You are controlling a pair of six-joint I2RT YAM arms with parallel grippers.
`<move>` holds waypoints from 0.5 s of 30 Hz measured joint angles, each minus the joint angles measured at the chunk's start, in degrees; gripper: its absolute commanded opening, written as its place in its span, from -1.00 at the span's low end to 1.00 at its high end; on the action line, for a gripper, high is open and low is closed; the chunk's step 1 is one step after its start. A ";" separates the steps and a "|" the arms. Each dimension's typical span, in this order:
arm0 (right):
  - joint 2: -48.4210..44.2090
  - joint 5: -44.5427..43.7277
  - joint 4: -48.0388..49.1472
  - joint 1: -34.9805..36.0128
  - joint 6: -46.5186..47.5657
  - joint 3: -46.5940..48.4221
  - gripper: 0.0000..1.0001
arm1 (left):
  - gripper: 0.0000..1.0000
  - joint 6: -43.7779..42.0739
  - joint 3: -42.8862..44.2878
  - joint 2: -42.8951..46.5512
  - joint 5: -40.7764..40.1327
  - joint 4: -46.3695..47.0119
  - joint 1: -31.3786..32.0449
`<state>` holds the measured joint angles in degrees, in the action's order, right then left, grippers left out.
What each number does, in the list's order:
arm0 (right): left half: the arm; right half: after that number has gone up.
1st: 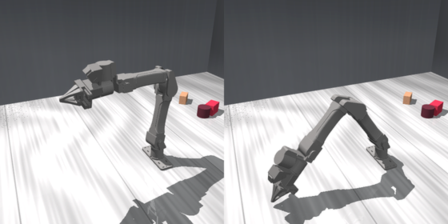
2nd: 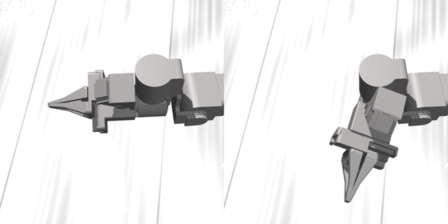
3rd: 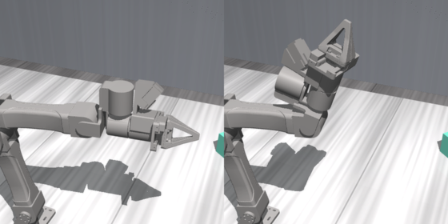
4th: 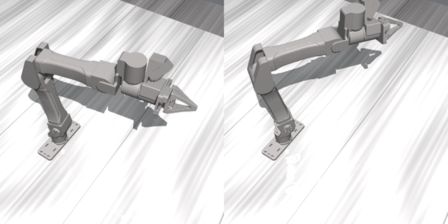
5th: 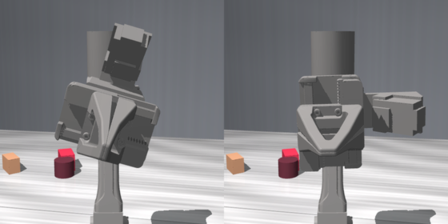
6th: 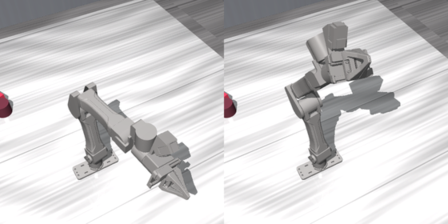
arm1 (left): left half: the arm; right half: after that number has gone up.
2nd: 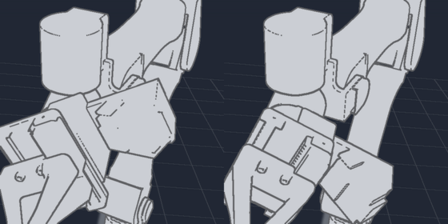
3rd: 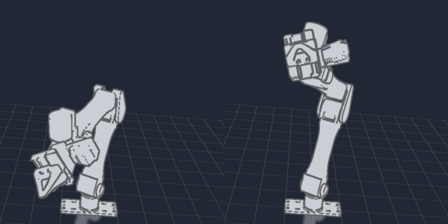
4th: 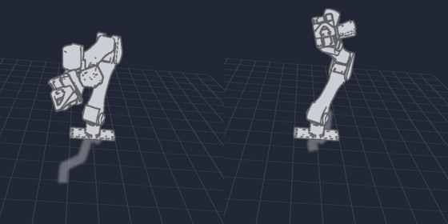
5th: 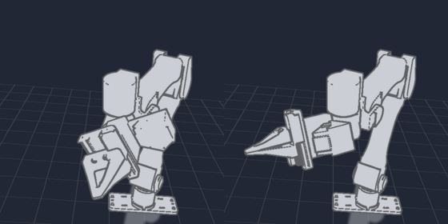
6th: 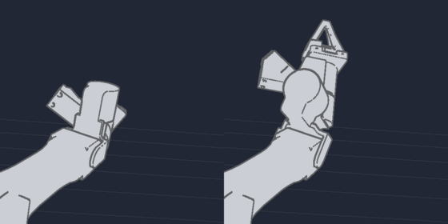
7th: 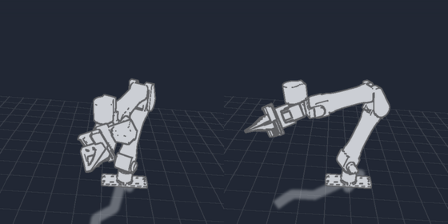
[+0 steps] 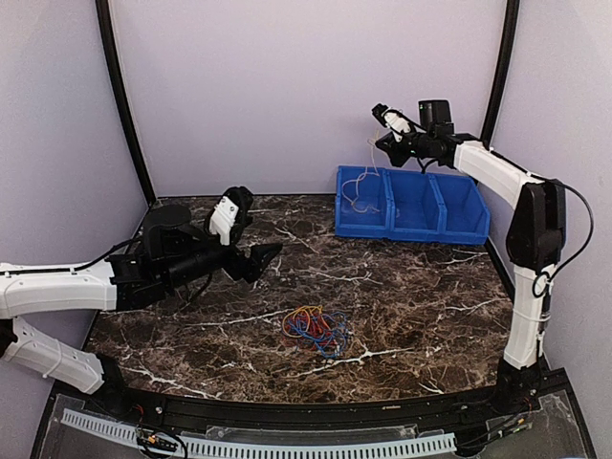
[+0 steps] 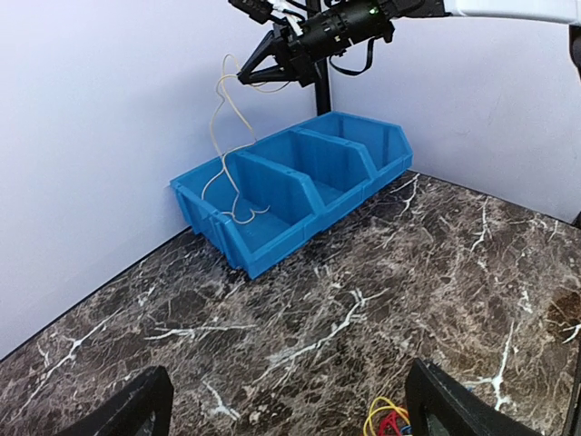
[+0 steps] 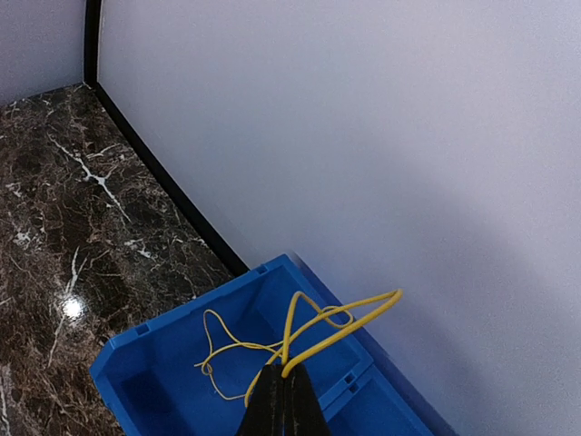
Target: Untangle the cables
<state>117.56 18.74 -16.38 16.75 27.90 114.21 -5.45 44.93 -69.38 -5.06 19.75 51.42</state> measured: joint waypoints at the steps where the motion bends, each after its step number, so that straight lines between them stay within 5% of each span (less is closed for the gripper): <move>1: -0.09 -0.37 0.52 0.00 -0.11 -1.05 -1.00 | 0.83 -0.22 -1.40 0.52 -0.44 1.03 -0.37; 15: -4.15 -0.59 4.39 0.02 -2.40 -9.99 -1.00 | 0.82 -3.39 -3.52 4.96 -3.58 2.95 -0.96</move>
<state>113.40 18.15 -11.99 16.78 25.50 104.22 -8.84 41.41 -64.42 -8.64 22.70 50.46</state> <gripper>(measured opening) 0.009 0.913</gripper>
